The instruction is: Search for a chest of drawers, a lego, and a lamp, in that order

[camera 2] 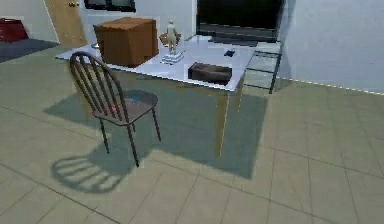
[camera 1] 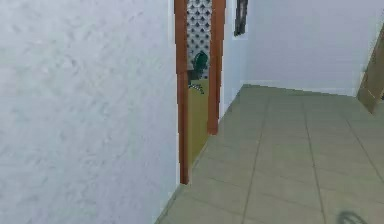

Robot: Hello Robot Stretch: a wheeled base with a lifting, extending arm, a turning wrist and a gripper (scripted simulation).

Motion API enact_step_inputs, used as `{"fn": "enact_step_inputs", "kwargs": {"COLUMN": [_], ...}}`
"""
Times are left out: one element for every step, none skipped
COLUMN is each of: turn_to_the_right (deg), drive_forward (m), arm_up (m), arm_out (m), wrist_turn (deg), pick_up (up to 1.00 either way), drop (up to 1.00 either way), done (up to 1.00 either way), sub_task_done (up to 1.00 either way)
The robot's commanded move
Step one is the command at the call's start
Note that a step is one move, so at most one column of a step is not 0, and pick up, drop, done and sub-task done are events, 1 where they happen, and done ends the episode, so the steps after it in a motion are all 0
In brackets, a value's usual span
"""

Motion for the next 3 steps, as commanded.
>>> {"fn": "enact_step_inputs", "kwargs": {"turn_to_the_right": [0.0,45.0,12.0], "drive_forward": [0.8,0.0,0.0], "arm_up": [0.0,0.0,0.0], "arm_out": [0.0,0.0,0.0], "wrist_turn": [0.0,0.0,0.0], "pick_up": [0.0,0.0,0.0], "drop": [0.0,0.0,0.0], "done": [0.0,0.0,0.0], "sub_task_done": [0.0,0.0,0.0]}}
